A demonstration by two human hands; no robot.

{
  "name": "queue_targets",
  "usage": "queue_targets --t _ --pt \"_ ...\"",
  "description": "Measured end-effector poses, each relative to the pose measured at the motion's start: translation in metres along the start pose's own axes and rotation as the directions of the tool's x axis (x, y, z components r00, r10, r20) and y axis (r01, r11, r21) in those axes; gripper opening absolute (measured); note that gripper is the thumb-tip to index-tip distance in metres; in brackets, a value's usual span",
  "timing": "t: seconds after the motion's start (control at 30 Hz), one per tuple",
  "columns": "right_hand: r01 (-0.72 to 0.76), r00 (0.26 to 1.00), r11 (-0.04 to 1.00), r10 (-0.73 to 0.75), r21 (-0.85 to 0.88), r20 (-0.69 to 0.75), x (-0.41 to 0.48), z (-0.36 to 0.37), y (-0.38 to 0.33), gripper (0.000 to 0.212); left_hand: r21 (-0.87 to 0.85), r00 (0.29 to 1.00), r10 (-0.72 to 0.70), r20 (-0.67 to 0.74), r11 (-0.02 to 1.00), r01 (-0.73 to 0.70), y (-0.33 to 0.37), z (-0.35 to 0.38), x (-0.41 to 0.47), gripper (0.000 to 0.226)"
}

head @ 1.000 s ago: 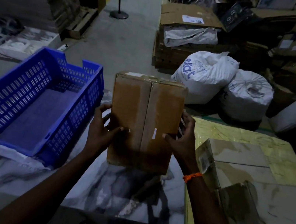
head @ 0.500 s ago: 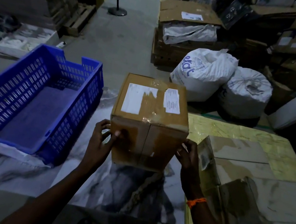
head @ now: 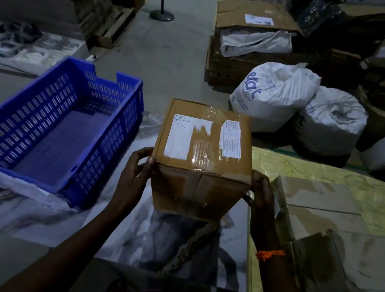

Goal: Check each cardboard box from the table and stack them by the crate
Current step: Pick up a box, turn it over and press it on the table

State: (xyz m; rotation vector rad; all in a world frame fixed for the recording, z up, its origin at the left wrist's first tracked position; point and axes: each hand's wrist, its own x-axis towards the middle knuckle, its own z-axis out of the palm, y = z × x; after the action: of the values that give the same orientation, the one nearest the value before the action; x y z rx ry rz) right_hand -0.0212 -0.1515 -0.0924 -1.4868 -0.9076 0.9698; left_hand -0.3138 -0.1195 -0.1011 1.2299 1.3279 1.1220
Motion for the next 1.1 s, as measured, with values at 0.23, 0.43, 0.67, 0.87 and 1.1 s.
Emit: queue_targets --t 0.23,0.43,0.67,0.87,1.1 --pt "0.085 0.99 0.973 -0.058 -0.214 0.13 0.057 0.009 -0.054 0.067 0.138 0.99 0.006 0.141 0.99 -0.026 0.043 0.001 0.06 0.088" --pt "-0.004 0.978 0.941 0.075 -0.338 0.197 0.103 0.025 -0.07 0.104 0.295 0.965 -0.118 0.235 0.954 0.045 0.073 0.011 0.116 0.085" --pt "0.026 0.981 0.961 0.03 -0.276 0.194 0.098 0.027 -0.062 0.092 0.181 0.954 -0.115 0.277 0.981 0.066 0.067 0.008 0.112 0.115" --pt "0.087 0.99 0.972 -0.061 -0.216 0.127 0.095 0.027 -0.068 0.108 0.036 0.972 0.027 0.233 0.999 -0.037 0.072 0.013 0.101 0.089" --pt "0.125 0.992 0.987 -0.121 -0.096 0.046 0.086 0.029 -0.06 0.081 0.01 0.979 0.136 0.152 0.99 -0.139 0.057 0.009 0.091 0.085"
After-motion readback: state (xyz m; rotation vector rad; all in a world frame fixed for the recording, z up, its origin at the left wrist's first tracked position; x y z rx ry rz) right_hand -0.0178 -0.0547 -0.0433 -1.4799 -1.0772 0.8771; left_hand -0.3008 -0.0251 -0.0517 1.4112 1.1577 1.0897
